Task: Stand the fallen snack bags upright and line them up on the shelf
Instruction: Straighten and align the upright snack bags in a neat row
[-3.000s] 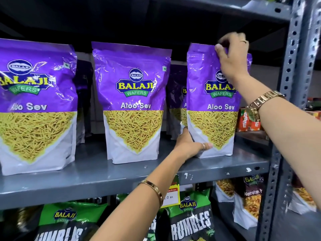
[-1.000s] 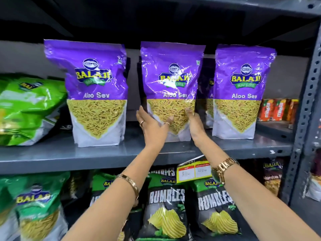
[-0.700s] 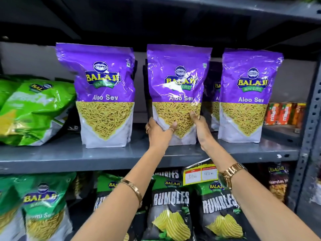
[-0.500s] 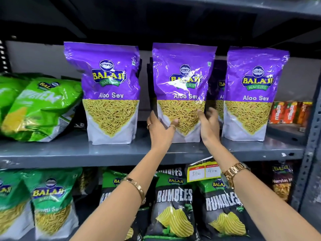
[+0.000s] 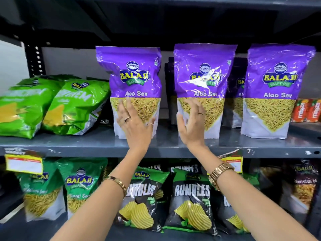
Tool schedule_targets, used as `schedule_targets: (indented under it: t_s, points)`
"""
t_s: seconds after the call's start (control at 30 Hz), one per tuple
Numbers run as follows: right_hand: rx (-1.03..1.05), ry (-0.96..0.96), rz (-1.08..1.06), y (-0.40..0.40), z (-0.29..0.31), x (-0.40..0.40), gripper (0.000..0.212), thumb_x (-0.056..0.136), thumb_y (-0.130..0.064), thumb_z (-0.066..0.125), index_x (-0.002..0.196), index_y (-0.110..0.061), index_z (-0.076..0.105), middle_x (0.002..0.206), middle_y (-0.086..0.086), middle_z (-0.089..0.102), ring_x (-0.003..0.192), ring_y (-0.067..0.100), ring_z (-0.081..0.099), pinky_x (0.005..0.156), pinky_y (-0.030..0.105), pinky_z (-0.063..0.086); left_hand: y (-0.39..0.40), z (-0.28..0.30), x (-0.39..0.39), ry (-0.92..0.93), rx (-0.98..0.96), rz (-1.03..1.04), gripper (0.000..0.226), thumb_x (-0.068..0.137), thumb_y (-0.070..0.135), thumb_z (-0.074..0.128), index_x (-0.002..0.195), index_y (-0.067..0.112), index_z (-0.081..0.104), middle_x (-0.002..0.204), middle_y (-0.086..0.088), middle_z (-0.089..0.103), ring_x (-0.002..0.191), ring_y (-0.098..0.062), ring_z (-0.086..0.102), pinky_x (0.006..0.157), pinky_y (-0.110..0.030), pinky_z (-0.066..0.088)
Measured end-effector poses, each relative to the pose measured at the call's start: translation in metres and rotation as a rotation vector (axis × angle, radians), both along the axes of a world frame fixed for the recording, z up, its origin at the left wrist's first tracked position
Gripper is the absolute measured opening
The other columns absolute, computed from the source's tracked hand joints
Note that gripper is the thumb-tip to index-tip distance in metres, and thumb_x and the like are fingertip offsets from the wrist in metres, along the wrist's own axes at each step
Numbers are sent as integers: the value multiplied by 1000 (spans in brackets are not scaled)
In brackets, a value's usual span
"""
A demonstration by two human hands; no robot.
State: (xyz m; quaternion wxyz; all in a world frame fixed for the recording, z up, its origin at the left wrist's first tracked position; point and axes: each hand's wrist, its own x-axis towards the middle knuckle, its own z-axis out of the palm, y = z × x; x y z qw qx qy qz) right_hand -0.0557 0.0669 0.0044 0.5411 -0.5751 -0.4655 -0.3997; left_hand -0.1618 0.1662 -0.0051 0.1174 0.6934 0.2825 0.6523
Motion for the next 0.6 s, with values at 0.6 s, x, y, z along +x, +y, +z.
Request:
schedule_targets:
  t_s: [0.6]
  points:
    - [-156, 153, -18, 19, -3, -37, 42, 85, -12, 53, 123, 4, 47, 130, 22, 50, 126, 35, 44, 106, 38, 33, 20, -3, -24, -67, -163, -194, 103, 72, 34, 73, 146, 12, 5, 155, -19, 7, 143, -32, 7, 114, -53, 10]
